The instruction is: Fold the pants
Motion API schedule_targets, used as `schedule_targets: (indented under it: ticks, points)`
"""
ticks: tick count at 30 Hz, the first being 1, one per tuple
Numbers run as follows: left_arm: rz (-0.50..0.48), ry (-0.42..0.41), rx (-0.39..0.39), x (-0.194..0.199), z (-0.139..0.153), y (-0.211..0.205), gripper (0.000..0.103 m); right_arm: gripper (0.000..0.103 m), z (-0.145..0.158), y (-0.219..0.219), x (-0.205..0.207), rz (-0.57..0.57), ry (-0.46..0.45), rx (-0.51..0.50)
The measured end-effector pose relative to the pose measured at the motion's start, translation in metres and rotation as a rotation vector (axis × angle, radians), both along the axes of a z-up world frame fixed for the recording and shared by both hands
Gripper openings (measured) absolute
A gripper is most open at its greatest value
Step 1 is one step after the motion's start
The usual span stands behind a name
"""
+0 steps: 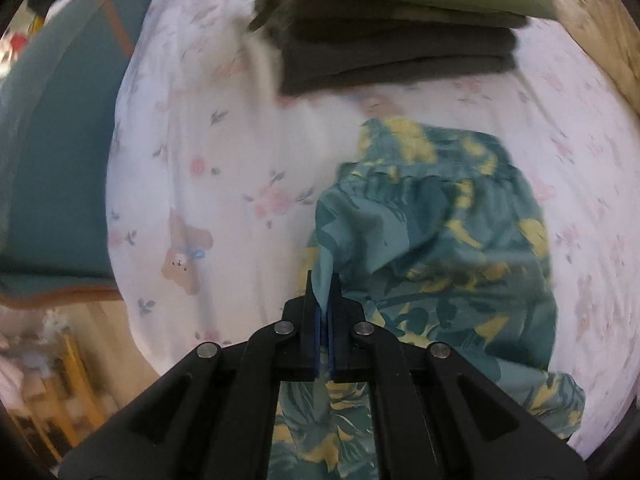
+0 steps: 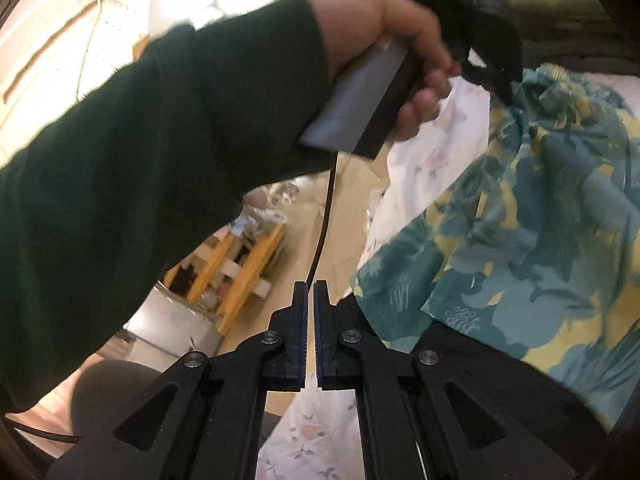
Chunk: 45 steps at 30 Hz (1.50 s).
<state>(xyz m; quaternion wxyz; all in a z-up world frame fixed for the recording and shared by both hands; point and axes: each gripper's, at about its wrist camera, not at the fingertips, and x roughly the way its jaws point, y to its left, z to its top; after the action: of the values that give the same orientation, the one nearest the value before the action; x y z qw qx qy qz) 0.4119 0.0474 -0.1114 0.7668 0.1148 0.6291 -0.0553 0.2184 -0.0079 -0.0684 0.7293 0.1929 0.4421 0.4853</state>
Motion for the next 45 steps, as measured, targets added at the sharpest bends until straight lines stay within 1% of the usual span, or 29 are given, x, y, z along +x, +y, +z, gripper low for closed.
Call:
schedule_targets:
  ticks: [2,3,5,6,7,8,9,11,12,14,15,16,17,19,21,22,23,24,25,26,27,32,36,37,38,39,41,44,45]
  points:
    - [-0.003,0.006,-0.005,0.002,-0.009,0.002,0.001,0.002,-0.003,0.01,0.0,0.008,0.001,-0.029]
    - [0.0,0.004,-0.008,0.002,-0.012,0.005,0.004,0.002,-0.002,0.014,0.0,0.002,0.002,-0.037]
    - [0.023,-0.012,-0.032,0.002,-0.012,0.011,0.007,0.002,0.0,0.01,0.003,-0.027,-0.008,-0.067]
    - [0.03,-0.009,-0.045,0.001,-0.013,0.015,0.025,0.003,0.002,0.005,0.006,-0.066,-0.011,-0.106]
    - [0.032,-0.001,-0.052,-0.003,-0.012,0.02,0.037,0.003,0.003,-0.008,0.004,-0.093,0.002,-0.107]
    - [0.027,-0.008,-0.069,-0.008,-0.01,0.024,0.052,0.003,0.004,-0.021,-0.008,-0.115,0.011,-0.103]
    - [0.029,-0.028,-0.094,-0.017,-0.003,0.03,0.053,0.007,0.004,-0.038,-0.008,-0.151,0.021,-0.119]
    - [0.013,-0.038,-0.174,-0.04,0.01,0.042,0.056,0.008,0.003,-0.071,-0.01,-0.206,0.045,-0.158]
    - [0.02,-0.033,-0.21,-0.056,0.014,0.049,0.06,0.008,0.003,-0.09,-0.008,-0.232,0.048,-0.171]
    - [0.048,-0.004,-0.245,-0.087,0.014,0.062,0.064,0.008,0.004,-0.118,-0.005,-0.279,0.047,-0.237]
    - [0.077,0.021,-0.259,-0.107,0.008,0.068,0.064,0.008,0.005,-0.131,-0.005,-0.297,0.046,-0.261]
    - [0.09,0.059,-0.291,-0.126,0.0,0.072,0.064,0.009,0.006,-0.147,-0.007,-0.322,0.045,-0.275]
    - [0.099,0.094,-0.307,-0.14,-0.009,0.073,0.064,0.01,0.006,-0.159,-0.012,-0.343,0.047,-0.28]
    - [0.114,0.142,-0.304,-0.166,-0.027,0.068,0.063,0.015,0.008,-0.183,-0.02,-0.387,0.063,-0.283]
    - [0.096,0.158,-0.247,-0.18,-0.045,0.059,0.063,0.027,0.006,-0.203,-0.027,-0.431,0.087,-0.28]
    - [0.101,0.169,-0.193,-0.184,-0.055,0.055,0.063,0.03,0.005,-0.214,-0.033,-0.455,0.098,-0.27]
    - [0.104,0.182,-0.162,-0.186,-0.062,0.052,0.061,0.032,0.002,-0.22,-0.04,-0.472,0.105,-0.261]
    - [0.103,0.16,-0.137,-0.189,-0.065,0.049,0.055,0.033,0.002,-0.225,-0.046,-0.483,0.107,-0.257]
    - [0.081,0.123,-0.127,-0.192,-0.061,0.044,0.046,0.033,-0.001,-0.226,-0.05,-0.499,0.11,-0.254]
    - [0.063,0.113,-0.122,-0.194,-0.058,0.039,0.02,0.033,-0.001,-0.232,-0.053,-0.517,0.117,-0.254]
    - [0.04,0.116,-0.13,-0.197,-0.054,0.034,0.003,0.033,-0.002,-0.238,-0.053,-0.544,0.128,-0.256]
    - [-0.047,0.067,-0.106,-0.209,-0.02,0.021,0.002,0.033,-0.001,-0.258,-0.046,-0.632,0.149,-0.25]
    - [-0.057,0.003,-0.174,-0.221,0.028,0.028,0.002,0.033,-0.004,-0.262,-0.043,-0.658,0.16,-0.243]
    - [-0.056,-0.011,-0.18,-0.222,0.038,0.031,0.002,0.033,-0.004,-0.262,-0.043,-0.661,0.159,-0.242]
    - [-0.059,-0.022,-0.17,-0.223,0.049,0.037,0.001,0.033,-0.004,-0.262,-0.042,-0.664,0.159,-0.238]
    - [-0.055,-0.021,-0.164,-0.226,0.052,0.048,0.001,0.033,-0.005,-0.262,-0.041,-0.665,0.159,-0.23]
    - [-0.023,0.005,-0.149,-0.215,0.053,0.067,0.001,0.033,-0.003,-0.26,-0.04,-0.66,0.157,-0.217]
    - [-0.006,0.025,-0.103,-0.207,0.047,0.083,0.001,0.033,0.001,-0.254,-0.041,-0.643,0.131,-0.227]
    - [-0.002,0.031,-0.088,-0.21,0.045,0.08,0.0,0.033,0.001,-0.253,-0.041,-0.637,0.127,-0.235]
